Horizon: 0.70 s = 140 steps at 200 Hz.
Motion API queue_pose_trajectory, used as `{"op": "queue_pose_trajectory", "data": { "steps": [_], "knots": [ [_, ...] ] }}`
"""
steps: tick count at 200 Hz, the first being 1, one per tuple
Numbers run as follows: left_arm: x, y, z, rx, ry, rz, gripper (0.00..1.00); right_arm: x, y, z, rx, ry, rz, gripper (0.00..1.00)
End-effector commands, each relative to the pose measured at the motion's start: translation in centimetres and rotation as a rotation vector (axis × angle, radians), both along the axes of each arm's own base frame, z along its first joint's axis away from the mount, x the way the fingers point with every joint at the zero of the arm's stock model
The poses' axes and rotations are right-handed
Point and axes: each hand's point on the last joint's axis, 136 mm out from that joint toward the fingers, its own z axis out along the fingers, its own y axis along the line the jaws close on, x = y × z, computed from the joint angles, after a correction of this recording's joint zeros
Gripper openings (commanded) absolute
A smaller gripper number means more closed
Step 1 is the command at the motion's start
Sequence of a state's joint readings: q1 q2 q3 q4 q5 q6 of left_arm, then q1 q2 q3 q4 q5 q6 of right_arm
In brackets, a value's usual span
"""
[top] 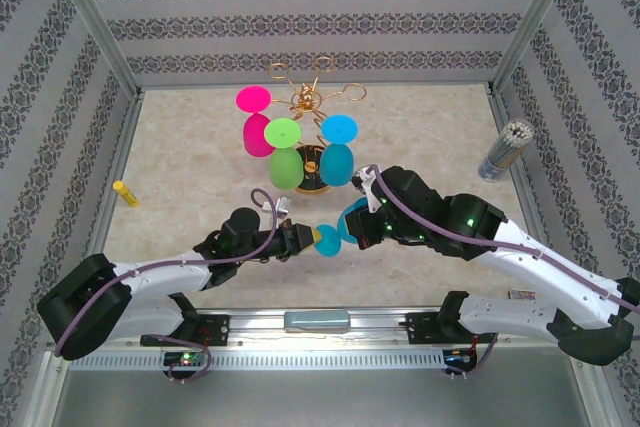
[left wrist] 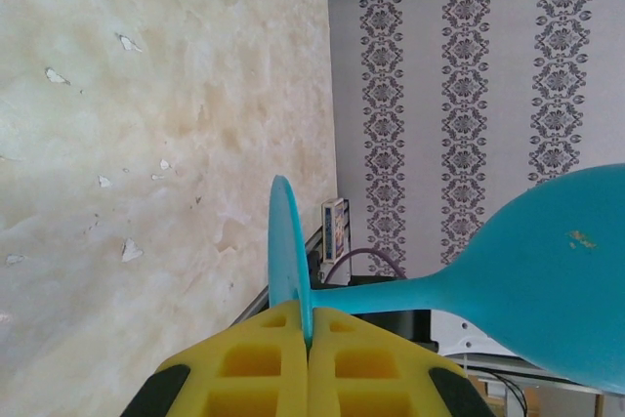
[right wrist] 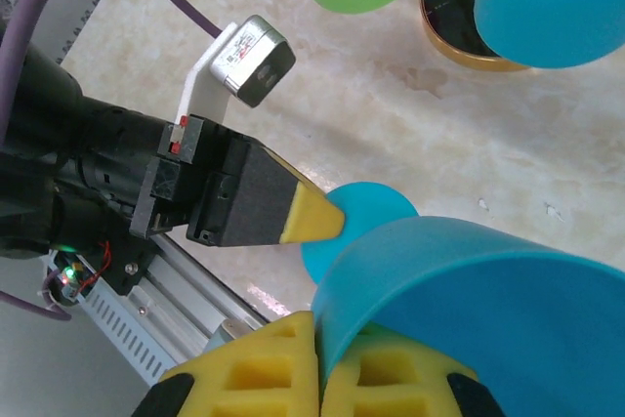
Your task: Take the wine glass off the wine glass rack
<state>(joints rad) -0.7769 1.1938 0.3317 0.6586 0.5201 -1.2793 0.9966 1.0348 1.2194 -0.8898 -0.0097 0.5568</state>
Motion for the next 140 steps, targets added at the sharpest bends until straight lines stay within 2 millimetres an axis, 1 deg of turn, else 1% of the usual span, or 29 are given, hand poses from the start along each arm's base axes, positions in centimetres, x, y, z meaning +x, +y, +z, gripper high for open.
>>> {"op": "queue_pose_trajectory", "data": {
  "steps": [1,21,31,36,48,62,71,85,99,118,126,140],
  "knots": [
    [0.5,0.0,0.9,0.006,-0.031,0.003,0.0,0.1,-0.4,0.3,-0.001,-0.013,0.001,0.0],
    [0.6,0.1,0.7,0.027,-0.023,0.003,0.0,0.1,-0.5,0.5,0.002,-0.019,-0.002,0.0],
    [0.6,0.0,0.8,0.036,-0.024,0.002,0.03,0.2,-0.5,0.6,0.002,-0.025,-0.005,0.0],
    [0.7,0.1,0.8,0.041,-0.026,0.002,0.05,0.2,-0.6,0.6,0.0,-0.027,-0.006,0.0],
    [0.7,0.1,0.9,0.053,-0.028,0.003,0.15,0.3,-0.8,0.7,-0.009,-0.031,-0.012,0.0],
    [0.7,0.3,0.9,0.073,-0.031,0.007,0.2,0.5,-1.0,0.8,-0.023,-0.039,-0.018,0.0],
    [0.7,0.5,0.9,0.085,-0.034,0.011,0.25,0.6,-1.2,0.7,-0.035,-0.042,-0.024,0.0],
    [0.8,1.0,1.1,0.116,-0.043,0.02,0.27,0.8,-1.5,0.6,-0.055,-0.048,-0.036,0.0],
    [0.7,1.7,1.2,0.169,-0.056,0.03,0.31,1.1,-1.9,0.4,-0.081,-0.053,-0.052,0.0],
    [0.4,3.3,1.3,0.281,-0.074,0.046,0.31,1.8,-2.8,0.0,-0.122,-0.057,-0.086,0.0],
    [0.4,4.0,1.9,0.325,-0.099,0.053,0.31,2.2,-3.1,-0.2,-0.134,-0.053,-0.1,0.0],
    [0.1,5.6,2.5,0.421,-0.126,0.064,0.31,3.0,-3.8,-0.6,-0.147,-0.044,-0.124,0.0]
  ]
}}
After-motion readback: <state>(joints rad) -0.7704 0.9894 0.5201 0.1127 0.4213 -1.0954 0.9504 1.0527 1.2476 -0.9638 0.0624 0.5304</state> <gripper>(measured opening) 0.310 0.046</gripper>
